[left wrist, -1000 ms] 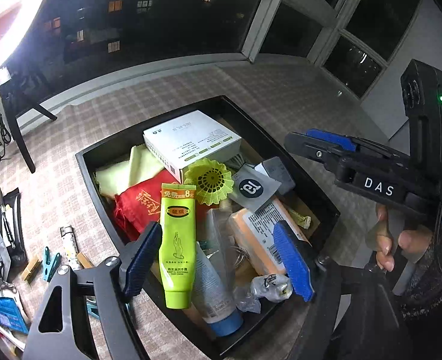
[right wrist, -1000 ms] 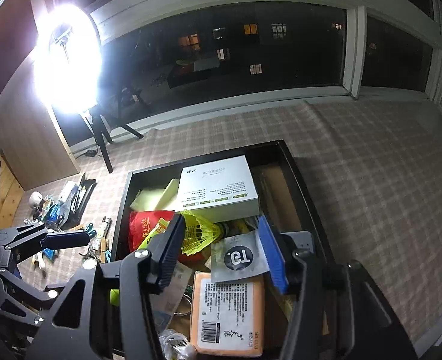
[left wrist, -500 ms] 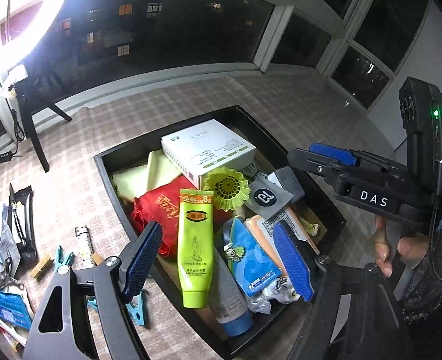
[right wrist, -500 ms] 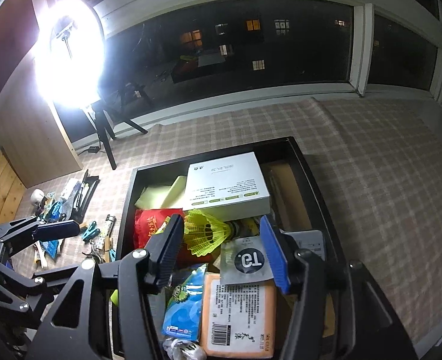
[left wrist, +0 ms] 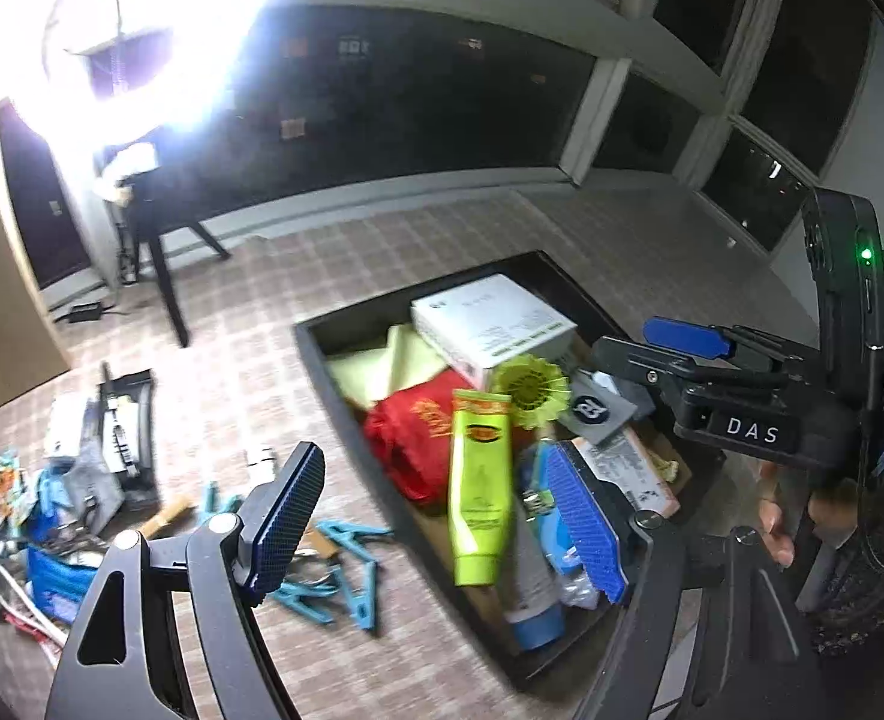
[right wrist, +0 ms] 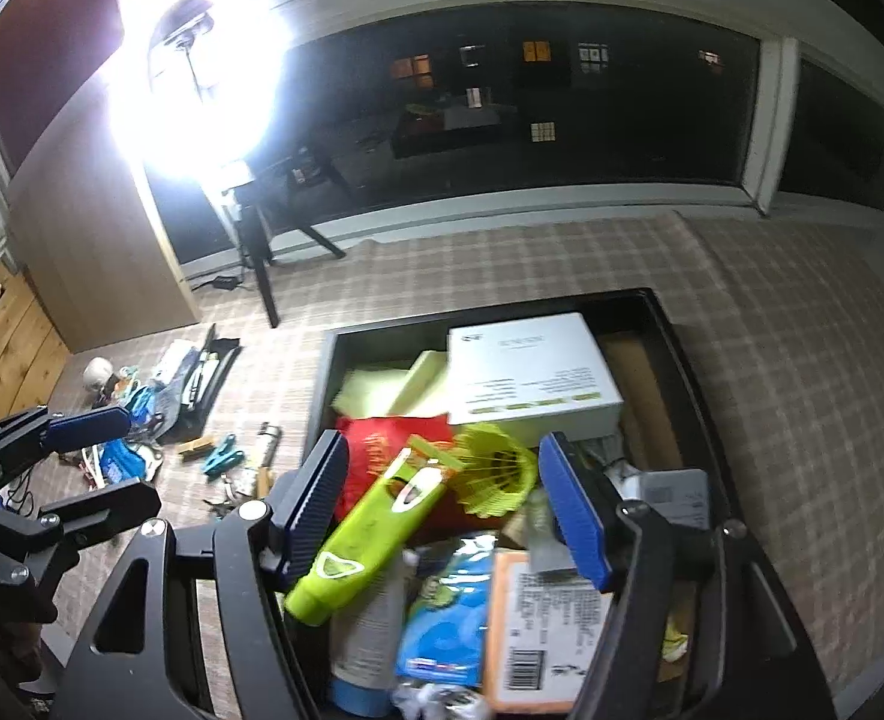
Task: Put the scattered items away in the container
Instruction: 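Move both tools back from the tray toward the remaining pile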
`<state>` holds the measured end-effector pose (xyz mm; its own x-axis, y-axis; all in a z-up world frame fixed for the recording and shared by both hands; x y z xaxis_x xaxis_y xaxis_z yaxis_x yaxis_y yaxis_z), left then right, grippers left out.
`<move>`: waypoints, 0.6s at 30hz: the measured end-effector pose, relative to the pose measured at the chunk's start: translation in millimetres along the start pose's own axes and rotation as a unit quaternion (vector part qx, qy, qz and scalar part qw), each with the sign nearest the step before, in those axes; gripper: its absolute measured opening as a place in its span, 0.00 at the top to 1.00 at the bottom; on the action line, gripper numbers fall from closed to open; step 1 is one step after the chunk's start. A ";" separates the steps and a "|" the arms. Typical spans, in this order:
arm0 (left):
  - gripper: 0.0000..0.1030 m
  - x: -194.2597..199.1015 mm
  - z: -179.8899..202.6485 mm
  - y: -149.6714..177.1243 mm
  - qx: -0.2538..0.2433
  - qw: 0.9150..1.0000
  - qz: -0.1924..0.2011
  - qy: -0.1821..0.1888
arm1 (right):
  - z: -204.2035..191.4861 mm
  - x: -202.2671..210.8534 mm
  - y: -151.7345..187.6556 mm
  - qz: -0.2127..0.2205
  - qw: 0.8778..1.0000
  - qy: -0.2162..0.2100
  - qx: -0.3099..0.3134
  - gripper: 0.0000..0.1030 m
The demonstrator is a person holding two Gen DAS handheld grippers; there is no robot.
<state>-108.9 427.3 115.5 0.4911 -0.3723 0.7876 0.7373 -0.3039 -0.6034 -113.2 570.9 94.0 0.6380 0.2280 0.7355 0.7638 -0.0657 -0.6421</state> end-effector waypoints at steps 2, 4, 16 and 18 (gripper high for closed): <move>0.27 6.5 -15.6 4.9 0.010 1.000 0.003 -0.013 | -11.8 -1.0 -0.9 -0.001 1.000 0.000 0.007 0.35; 0.27 13.3 -32.4 10.4 0.020 0.999 0.006 -0.028 | -26.3 -1.4 -1.5 0.000 1.000 0.001 0.018 0.32; 0.27 60.5 -143.1 55.9 0.101 0.988 0.013 -0.115 | -118.0 -11.7 12.2 -0.001 0.998 -0.029 0.057 0.28; 0.27 67.1 -157.2 64.0 0.111 0.986 0.013 -0.121 | -133.3 -14.5 16.8 -0.002 0.997 -0.038 0.061 0.28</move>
<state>-101.7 245.1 110.0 0.5871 -0.1494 0.7956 0.7935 -0.0886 -0.6021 -96.6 437.0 101.4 0.6219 0.3009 0.7230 0.7458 0.0539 -0.6640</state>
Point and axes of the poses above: each gripper's, at about its wrist camera, not at the fingertips, and x roughly against the way its jaws point, z to its right, y to its underside, the point moved 9 cm from there along -x, roughly the way its jaws point, and after that the axes turned 4 degrees about -y, right-handed, at the moved point
